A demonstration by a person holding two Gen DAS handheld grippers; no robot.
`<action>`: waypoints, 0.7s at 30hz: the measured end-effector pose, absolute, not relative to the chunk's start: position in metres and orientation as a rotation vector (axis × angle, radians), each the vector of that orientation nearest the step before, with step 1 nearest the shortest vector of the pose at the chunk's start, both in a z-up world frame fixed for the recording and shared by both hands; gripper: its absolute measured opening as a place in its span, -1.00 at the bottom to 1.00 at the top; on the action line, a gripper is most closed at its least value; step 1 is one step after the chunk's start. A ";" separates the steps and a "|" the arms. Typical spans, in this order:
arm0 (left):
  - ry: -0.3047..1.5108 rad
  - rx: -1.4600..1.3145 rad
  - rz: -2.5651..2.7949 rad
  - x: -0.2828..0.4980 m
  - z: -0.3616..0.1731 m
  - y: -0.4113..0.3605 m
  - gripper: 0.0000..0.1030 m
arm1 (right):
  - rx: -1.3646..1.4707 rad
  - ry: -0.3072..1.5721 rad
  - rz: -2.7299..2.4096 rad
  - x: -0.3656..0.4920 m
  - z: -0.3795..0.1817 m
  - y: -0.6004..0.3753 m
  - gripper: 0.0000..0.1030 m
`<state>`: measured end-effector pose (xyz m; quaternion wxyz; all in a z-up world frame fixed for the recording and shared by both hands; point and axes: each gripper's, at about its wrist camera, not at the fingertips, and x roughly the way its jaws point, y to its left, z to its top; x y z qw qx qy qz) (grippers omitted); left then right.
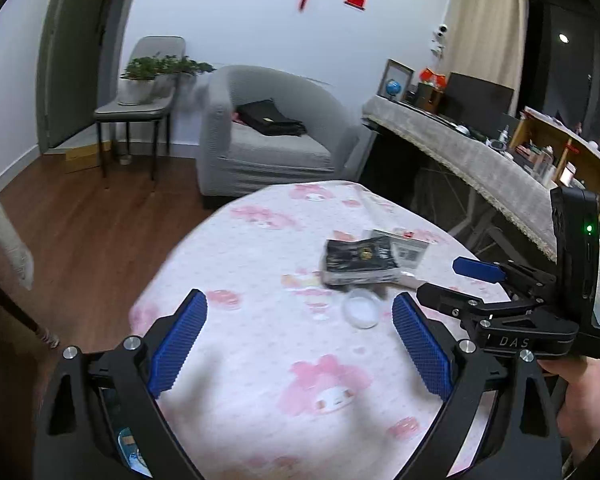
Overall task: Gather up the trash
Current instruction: 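Move both tools back over the table toward the black packet and card box, then grasp the black snack packet with the left gripper while the right gripper grasps the white-red card box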
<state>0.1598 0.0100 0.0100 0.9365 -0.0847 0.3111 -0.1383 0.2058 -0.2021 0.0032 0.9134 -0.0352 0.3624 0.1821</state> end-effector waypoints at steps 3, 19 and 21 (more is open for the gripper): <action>0.640 -0.151 -0.323 0.168 0.010 -0.006 0.86 | -0.068 0.745 0.368 0.206 0.001 -0.215 0.64; 0.776 -0.201 -0.418 0.239 -0.024 -0.048 0.86 | -0.047 0.788 0.401 0.222 -0.017 -0.256 0.64; 0.781 -0.208 -0.414 0.245 -0.027 -0.048 0.86 | -0.058 0.792 0.411 0.224 -0.020 -0.257 0.64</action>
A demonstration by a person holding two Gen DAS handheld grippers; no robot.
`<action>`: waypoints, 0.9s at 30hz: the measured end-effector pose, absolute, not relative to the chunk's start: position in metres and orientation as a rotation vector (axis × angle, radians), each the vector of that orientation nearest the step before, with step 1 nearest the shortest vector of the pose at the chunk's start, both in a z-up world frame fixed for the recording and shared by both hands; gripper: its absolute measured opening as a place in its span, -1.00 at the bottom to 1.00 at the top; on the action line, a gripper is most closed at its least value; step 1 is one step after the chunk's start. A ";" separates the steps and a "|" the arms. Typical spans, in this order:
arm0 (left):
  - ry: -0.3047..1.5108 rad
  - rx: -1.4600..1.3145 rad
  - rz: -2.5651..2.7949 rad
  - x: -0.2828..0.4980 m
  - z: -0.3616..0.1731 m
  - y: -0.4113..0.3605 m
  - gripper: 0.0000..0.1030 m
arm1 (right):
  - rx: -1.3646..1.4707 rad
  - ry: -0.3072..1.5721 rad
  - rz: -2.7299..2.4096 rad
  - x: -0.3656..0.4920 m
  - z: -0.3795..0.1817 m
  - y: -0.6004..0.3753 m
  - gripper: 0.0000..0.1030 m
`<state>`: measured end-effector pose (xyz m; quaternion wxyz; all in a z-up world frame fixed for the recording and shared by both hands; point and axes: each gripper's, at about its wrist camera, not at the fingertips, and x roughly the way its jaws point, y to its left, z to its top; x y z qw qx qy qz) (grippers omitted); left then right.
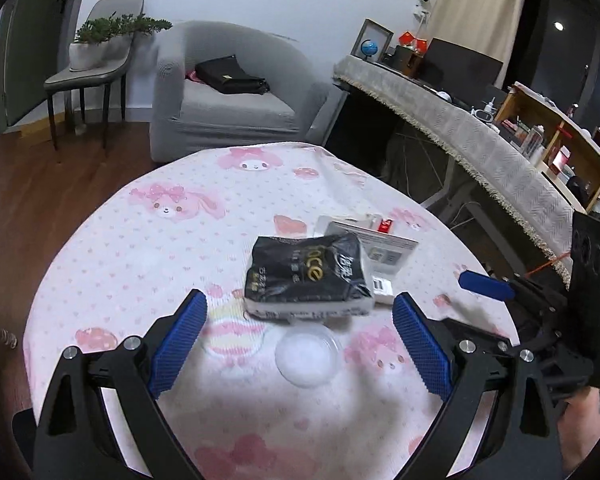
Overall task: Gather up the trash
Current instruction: 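Grasp the black snack packet with the left gripper while the right gripper grasps the white-red card box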
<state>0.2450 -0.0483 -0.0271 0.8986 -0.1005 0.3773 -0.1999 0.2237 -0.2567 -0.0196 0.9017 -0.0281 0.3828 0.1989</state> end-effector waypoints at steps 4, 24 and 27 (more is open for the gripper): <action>0.800 -0.228 -0.409 0.255 -0.034 -0.048 0.86 | -0.061 0.806 0.457 0.230 -0.025 -0.260 0.64; 0.857 -0.291 -0.465 0.276 -0.044 -0.057 0.75 | -0.018 0.794 0.597 0.265 -0.024 -0.278 0.35; 0.858 -0.303 -0.469 0.277 -0.045 -0.053 0.48 | -0.020 0.811 0.608 0.273 -0.027 -0.276 0.05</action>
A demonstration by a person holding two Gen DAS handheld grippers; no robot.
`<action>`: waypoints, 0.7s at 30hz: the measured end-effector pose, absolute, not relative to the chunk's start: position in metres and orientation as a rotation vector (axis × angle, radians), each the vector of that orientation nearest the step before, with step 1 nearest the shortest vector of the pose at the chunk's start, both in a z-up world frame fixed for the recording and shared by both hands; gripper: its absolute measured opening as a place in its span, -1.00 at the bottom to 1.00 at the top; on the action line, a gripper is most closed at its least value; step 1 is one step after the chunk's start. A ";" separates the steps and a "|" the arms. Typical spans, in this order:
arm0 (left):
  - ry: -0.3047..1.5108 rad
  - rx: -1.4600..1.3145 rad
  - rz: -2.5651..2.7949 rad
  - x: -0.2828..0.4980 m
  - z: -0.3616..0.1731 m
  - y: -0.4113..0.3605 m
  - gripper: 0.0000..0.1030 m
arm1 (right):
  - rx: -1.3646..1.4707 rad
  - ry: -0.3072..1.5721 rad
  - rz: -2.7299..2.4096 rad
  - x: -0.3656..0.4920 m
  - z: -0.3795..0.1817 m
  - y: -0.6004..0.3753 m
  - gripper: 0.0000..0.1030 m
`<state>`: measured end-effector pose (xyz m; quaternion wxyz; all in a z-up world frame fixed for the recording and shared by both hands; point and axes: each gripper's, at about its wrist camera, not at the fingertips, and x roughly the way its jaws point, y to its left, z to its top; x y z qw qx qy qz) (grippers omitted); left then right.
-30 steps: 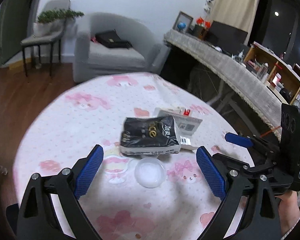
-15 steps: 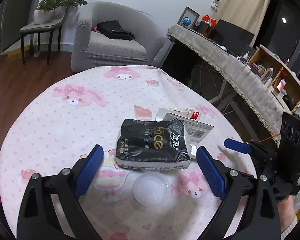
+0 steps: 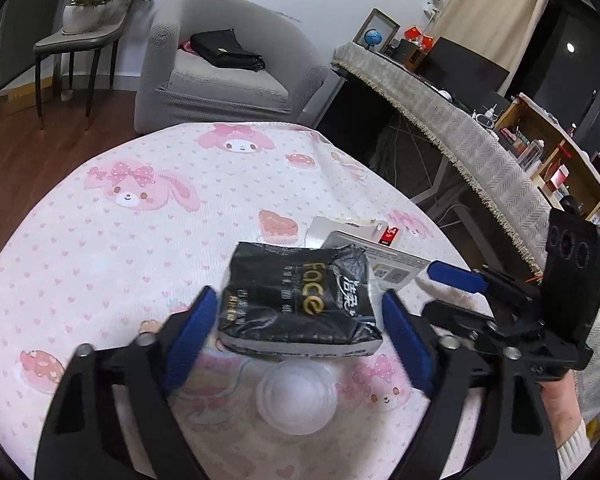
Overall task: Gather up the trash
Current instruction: 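Grasp the black snack packet with the left gripper while the right gripper grasps the white-red card box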
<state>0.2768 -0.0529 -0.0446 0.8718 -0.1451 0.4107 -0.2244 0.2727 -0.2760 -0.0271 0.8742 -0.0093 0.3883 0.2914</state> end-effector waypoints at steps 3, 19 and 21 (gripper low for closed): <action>0.860 -0.308 -0.477 0.277 -0.045 -0.051 0.44 | -0.041 0.803 0.626 0.277 -0.025 -0.269 -0.05; 0.808 -0.344 -0.416 0.256 -0.028 -0.001 0.42 | -0.097 0.798 0.680 0.295 -0.022 -0.229 -0.46; 0.808 -0.341 -0.401 0.253 -0.027 0.008 0.42 | -0.112 0.806 0.672 0.297 -0.024 -0.223 -0.48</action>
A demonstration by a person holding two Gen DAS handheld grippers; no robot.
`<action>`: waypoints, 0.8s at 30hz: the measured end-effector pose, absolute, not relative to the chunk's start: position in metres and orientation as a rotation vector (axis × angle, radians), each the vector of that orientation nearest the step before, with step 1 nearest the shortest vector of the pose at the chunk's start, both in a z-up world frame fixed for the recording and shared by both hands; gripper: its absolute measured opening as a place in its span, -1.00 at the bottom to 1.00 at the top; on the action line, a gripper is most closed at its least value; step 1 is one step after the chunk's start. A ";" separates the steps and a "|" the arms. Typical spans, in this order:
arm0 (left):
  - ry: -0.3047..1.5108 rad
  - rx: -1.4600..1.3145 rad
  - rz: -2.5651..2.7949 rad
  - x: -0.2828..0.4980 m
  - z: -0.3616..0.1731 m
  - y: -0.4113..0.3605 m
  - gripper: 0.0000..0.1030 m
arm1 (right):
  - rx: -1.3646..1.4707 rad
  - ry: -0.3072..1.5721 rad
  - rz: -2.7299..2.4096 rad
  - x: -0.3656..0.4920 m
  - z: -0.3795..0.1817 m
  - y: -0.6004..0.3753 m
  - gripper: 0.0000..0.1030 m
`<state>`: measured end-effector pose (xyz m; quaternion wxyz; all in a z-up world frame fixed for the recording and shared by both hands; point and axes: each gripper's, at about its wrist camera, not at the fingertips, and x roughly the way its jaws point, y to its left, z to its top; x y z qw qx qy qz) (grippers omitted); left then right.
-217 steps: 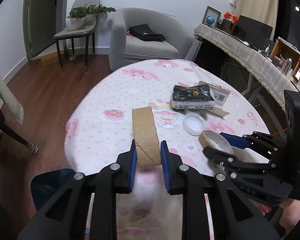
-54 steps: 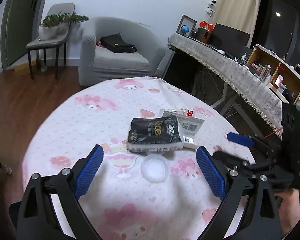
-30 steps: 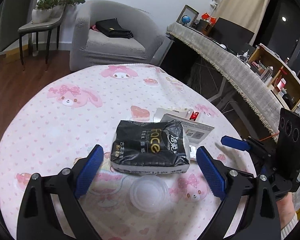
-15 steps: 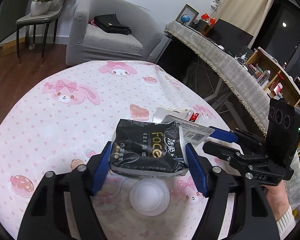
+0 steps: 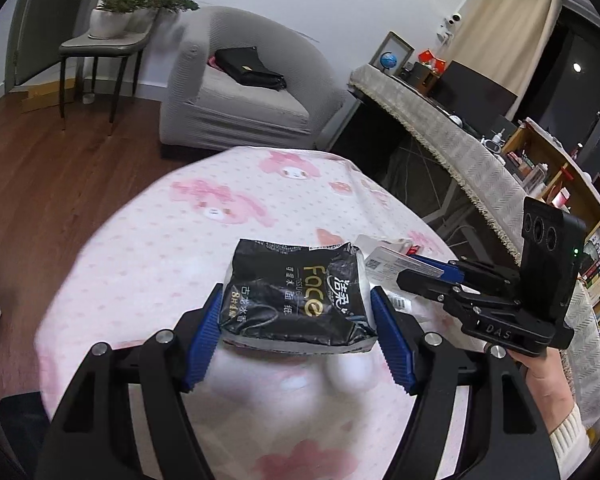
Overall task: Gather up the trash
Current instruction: 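Grasp the black snack packet with the left gripper while the right gripper grasps the white-red card box, then carry the black packet and card box over the teal bin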
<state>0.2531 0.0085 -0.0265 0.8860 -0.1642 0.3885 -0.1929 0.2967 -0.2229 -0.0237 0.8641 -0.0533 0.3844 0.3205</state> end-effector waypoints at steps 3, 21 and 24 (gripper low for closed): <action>0.803 -0.351 -0.379 0.248 -0.024 0.023 0.42 | -0.148 0.830 0.657 0.300 -0.031 -0.214 -0.58; 0.729 -0.324 -0.266 0.210 0.002 0.091 0.42 | -0.030 0.849 0.565 0.300 -0.005 -0.181 -0.96; 0.703 -0.311 -0.231 0.200 0.010 0.102 0.42 | -0.006 0.858 0.584 0.293 -0.002 -0.170 -0.96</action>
